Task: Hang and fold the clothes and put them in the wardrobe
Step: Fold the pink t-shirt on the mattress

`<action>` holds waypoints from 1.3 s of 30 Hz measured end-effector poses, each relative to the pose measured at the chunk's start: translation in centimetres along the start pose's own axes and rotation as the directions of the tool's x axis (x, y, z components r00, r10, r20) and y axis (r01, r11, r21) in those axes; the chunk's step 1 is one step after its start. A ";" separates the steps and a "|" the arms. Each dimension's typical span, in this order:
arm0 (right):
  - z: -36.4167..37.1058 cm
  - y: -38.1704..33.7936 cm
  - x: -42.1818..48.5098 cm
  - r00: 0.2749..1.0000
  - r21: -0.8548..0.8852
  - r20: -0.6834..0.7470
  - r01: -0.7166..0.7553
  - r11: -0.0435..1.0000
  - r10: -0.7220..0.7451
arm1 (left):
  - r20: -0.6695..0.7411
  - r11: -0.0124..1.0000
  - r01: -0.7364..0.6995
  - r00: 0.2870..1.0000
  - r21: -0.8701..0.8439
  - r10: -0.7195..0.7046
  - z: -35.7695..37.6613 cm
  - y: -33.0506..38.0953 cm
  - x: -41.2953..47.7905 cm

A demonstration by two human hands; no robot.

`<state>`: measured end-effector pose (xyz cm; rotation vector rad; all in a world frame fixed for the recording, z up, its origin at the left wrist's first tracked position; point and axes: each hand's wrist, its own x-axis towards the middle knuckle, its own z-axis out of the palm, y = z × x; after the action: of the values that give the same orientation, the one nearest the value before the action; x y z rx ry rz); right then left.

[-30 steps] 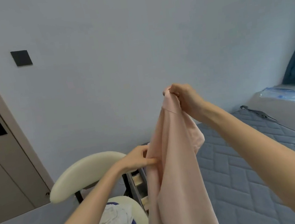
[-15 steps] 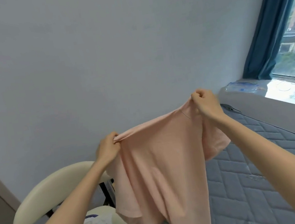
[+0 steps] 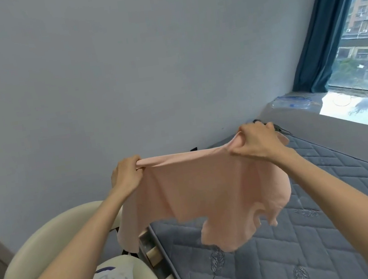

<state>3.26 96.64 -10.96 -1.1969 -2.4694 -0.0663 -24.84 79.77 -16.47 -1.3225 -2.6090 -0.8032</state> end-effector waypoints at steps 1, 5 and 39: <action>0.1 0.0 -0.3 0.990 -0.073 0.143 0.014 0.997 -0.004 | 0.017 1.000 0.005 1.000 0.004 -0.005 0.5 -0.2 -0.1; 1.2 0.2 -1.9 0.909 -0.277 0.388 -0.040 0.960 0.150 | 0.127 1.000 0.005 0.992 0.025 -0.008 2.2 -1.3 0.1; 12.8 10.6 17.7 0.915 0.798 0.055 -0.281 0.533 0.400 | -0.093 0.986 -0.152 0.983 0.072 0.158 11.2 6.4 21.5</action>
<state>-2.66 119.19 -17.61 -1.1417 -1.7106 0.9477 -31.54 103.92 -16.53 -1.4090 -2.4009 -0.7340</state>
